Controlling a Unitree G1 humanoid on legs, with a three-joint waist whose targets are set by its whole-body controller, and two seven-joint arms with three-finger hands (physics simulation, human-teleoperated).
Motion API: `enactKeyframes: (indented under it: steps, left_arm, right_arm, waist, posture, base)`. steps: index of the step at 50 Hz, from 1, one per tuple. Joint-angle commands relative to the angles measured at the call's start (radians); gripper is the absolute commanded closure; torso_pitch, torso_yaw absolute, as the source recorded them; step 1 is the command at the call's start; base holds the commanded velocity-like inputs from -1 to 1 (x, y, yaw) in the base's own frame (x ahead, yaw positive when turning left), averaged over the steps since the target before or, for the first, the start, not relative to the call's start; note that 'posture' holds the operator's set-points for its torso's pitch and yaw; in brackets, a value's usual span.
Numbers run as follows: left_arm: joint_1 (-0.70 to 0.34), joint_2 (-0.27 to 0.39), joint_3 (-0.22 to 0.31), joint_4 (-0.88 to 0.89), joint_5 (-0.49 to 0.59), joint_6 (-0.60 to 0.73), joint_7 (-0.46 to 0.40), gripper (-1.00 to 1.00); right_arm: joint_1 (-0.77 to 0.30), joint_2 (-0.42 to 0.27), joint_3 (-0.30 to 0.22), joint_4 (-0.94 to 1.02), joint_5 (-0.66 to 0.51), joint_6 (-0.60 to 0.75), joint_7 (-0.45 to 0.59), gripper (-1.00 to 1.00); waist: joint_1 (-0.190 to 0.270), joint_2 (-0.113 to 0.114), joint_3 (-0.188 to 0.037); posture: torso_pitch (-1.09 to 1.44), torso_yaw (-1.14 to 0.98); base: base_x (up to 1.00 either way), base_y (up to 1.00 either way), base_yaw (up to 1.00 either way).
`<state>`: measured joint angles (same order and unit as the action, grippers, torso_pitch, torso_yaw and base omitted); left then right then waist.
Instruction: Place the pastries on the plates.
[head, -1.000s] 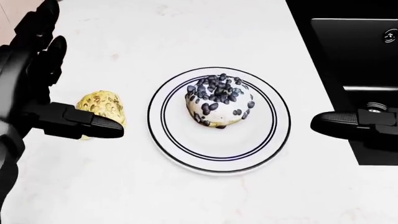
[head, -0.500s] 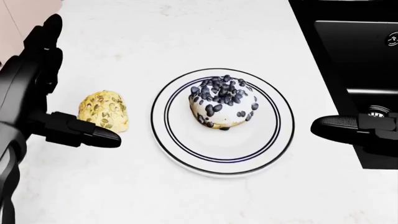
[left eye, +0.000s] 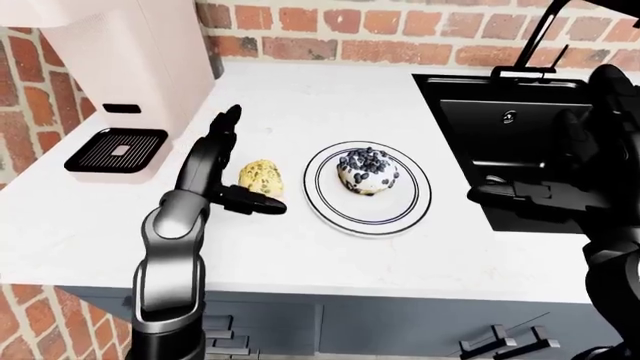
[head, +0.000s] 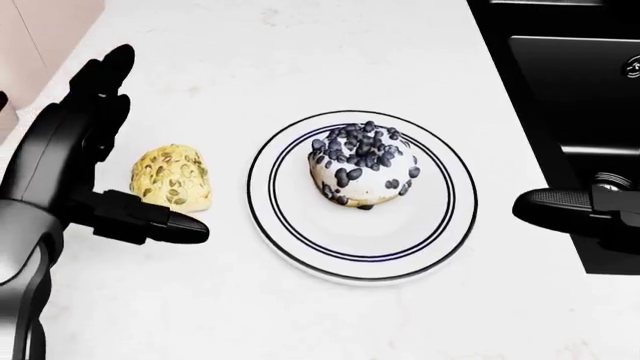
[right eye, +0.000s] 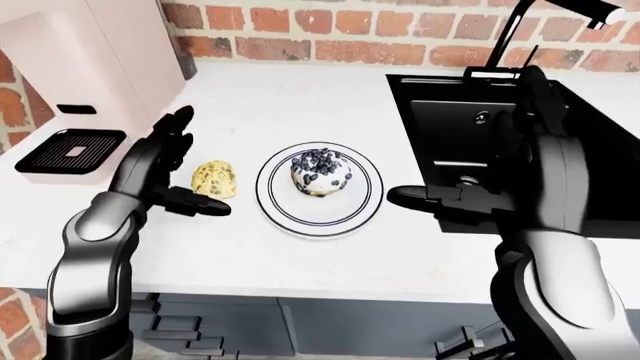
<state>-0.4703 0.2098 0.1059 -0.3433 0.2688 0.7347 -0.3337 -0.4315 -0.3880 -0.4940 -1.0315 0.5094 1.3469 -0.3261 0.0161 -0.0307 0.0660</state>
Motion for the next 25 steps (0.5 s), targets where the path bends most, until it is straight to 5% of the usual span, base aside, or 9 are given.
enactKeyframes:
  steps: [1, 10, 25]
  left_arm:
    - [-0.026, 0.005, 0.007, -0.032, 0.006, -0.033, 0.004, -0.87]
    - [-0.016, -0.001, 0.005, -0.009, 0.021, -0.059, -0.001, -0.50]
    - [-0.001, -0.013, -0.003, 0.030, 0.038, -0.098, 0.002, -0.46]
  right_arm:
    - [-0.014, -0.020, -0.012, -0.016, 0.030, -0.033, -0.026, -1.00]
    - [-0.002, -0.033, -0.014, -0.016, 0.095, -0.051, -0.084, -1.00]
    - [0.020, -0.043, -0.018, -0.016, 0.122, -0.067, -0.105, -1.00]
  waist:
    - [0.000, -0.001, -0.022]
    - [0.001, -0.005, -0.021]
    - [0.002, -0.008, -0.023]
  posture:
    - [0.05, 0.00]
    - [0.05, 0.00]
    - [0.05, 0.00]
  base:
    - [0.00, 0.00, 0.00]
    - [0.00, 0.00, 0.00]
    - [0.00, 0.00, 0.00]
